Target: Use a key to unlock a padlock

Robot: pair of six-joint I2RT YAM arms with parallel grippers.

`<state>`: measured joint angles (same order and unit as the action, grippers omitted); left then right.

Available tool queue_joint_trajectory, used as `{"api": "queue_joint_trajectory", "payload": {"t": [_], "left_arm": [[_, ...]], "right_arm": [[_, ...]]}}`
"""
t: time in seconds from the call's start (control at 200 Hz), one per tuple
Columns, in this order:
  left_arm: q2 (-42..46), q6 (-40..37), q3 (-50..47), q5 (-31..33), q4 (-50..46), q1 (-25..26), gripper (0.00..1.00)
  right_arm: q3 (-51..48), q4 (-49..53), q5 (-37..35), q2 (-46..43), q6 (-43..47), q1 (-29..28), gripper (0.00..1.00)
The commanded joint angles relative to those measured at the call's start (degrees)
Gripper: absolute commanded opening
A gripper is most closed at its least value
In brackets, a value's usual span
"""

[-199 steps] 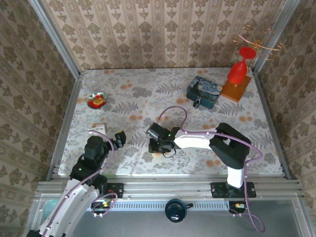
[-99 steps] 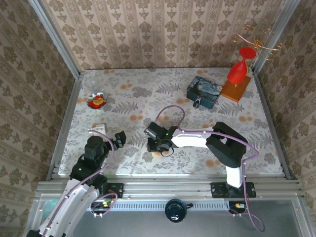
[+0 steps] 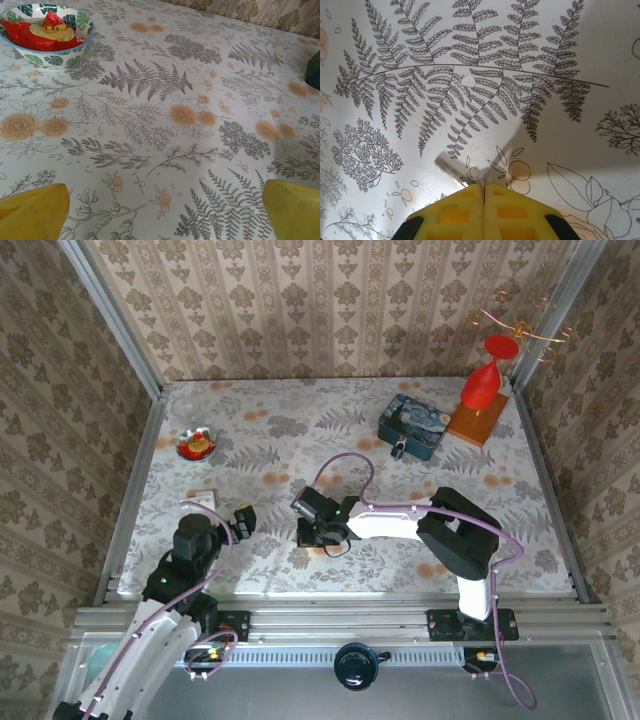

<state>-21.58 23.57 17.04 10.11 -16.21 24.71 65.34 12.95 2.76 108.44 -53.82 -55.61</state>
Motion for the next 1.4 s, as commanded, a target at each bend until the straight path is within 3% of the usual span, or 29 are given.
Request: {"api": "queue_joint_trajectory", "payload": {"t": [0.0, 0.315, 0.53, 0.655, 1.01, 1.395], "left_arm": [[-1.05, -0.15, 0.01, -2.0, 2.39, -0.22, 1.0], [-8.29, 4.43, 0.52, -9.19, 8.47, -0.2, 1.0], [-11.33, 20.28, 2.09, -12.23, 4.24, -0.08, 0.92], [-10.9, 30.29, -0.47, -14.78, 6.57, 1.12, 0.87], [-5.91, 40.47, -2.65, -8.77, 8.9, 9.92, 0.8], [-15.51, 41.73, 0.0, -7.24, 15.14, 15.98, 0.77]], "right_arm": [[-3.33, -1.26, -3.41, -3.64, -0.64, -0.2, 0.04], [-13.34, -14.2, -6.13, -10.87, -3.0, -0.11, 0.0], [-19.09, -22.81, -8.79, -14.7, -3.09, -0.11, 0.0], [-21.07, -27.66, -9.27, -15.27, -2.76, -0.11, 0.0], [-26.77, -36.98, -10.5, -17.12, -0.59, -0.11, 0.0], [-29.43, -45.15, -9.12, -16.99, 3.31, -0.28, 0.0]]}}
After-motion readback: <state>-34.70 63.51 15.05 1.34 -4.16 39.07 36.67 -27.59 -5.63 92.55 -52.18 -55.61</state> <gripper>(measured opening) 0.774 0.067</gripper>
